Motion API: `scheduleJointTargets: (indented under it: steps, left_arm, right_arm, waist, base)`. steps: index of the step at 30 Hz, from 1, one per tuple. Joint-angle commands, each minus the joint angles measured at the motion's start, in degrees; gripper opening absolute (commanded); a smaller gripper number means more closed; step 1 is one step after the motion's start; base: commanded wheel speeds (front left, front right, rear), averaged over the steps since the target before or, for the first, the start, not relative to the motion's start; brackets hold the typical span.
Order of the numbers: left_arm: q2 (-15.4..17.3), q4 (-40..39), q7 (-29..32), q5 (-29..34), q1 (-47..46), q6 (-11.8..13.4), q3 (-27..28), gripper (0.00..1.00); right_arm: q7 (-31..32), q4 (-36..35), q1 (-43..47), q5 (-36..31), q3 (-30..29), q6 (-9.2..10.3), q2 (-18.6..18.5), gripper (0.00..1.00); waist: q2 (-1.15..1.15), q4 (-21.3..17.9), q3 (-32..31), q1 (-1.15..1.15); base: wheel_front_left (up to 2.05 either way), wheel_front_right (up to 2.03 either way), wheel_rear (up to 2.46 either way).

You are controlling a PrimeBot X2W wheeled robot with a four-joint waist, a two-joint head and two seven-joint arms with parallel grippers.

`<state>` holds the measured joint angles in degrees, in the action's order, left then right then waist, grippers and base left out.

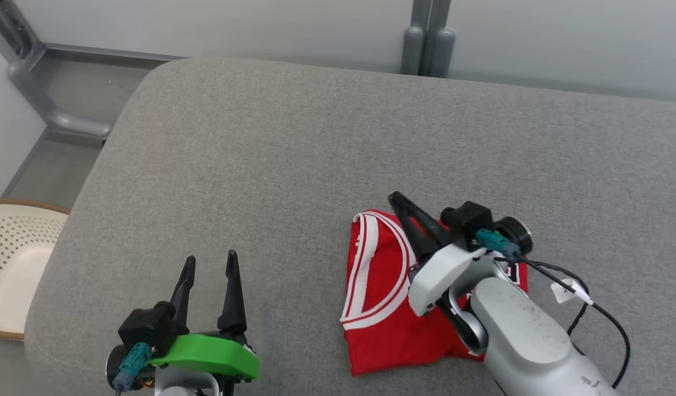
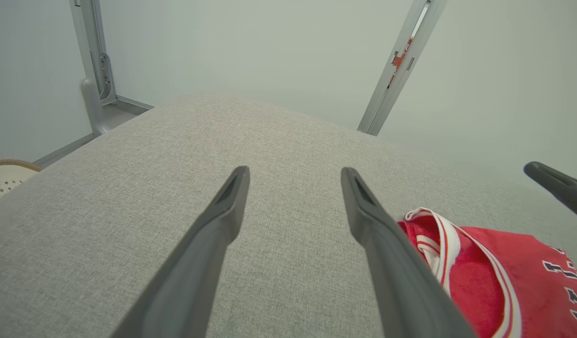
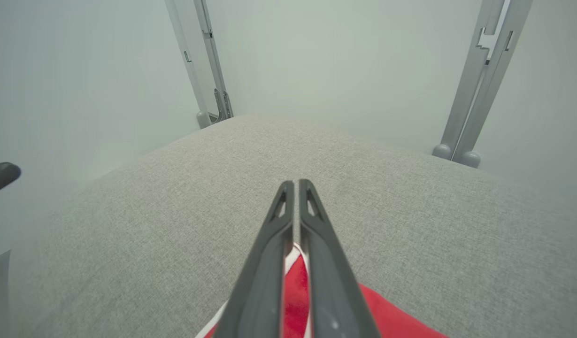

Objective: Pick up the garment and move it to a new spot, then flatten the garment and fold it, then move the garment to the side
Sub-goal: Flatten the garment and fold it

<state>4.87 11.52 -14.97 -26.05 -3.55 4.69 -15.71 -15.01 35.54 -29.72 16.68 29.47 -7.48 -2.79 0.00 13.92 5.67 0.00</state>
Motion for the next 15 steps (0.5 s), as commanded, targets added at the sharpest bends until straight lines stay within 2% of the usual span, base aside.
scheduleJointTargets:
  steps: [1, 2, 3, 4, 10, 15]
  left_arm:
    - [0.47, -0.19, -0.23, 0.41, -1.04, -0.09, -0.03, 1.00]
    - [0.54, -0.29, -0.23, 0.49, -1.19, -0.04, -0.06, 1.00]
    - [0.60, -0.41, -0.24, 0.61, -1.40, -0.01, -0.13, 1.00]
    - [0.65, -0.44, -0.24, 0.72, -1.55, 0.03, -0.12, 1.00]
    - [0.87, -0.19, -0.25, 0.97, -1.45, 0.10, -0.29, 1.00]
    - [0.67, -0.28, -0.25, 0.60, 0.24, 0.30, 0.22, 1.00]
  right_arm:
    - [-0.19, -1.51, 1.77, -1.32, -2.25, -0.01, -0.20, 0.46]
    - [-0.20, -3.32, 2.71, -2.22, -4.64, -0.01, -0.20, 0.55]
    - [-0.20, -4.85, 3.82, -3.25, -6.90, -0.01, -0.20, 0.91]
    - [-0.19, -6.08, 4.77, -3.93, -8.56, -0.01, -0.19, 1.00]
    - [-0.18, -13.73, 11.64, -6.81, -18.35, -0.01, -0.16, 1.00]
    - [-0.18, -18.54, 17.26, -7.86, -22.93, -0.01, -0.14, 1.00]
  waist:
    - [0.00, -2.16, -0.96, 0.00]
    - [0.00, -2.92, -1.20, 0.00]
    - [0.00, -3.63, -1.42, 0.00]
    - [0.00, -4.27, -1.63, 0.00]
    - [0.00, -8.51, -3.02, 0.00]
    - [0.00, -11.15, -4.16, 0.00]
  base:
    - [0.00, 0.00, 0.00]
    - [0.00, 0.00, 0.00]
    - [0.00, 0.00, 0.00]
    - [0.00, 0.00, 0.00]
    - [0.00, 0.00, 0.00]
    - [0.00, 0.00, 0.00]
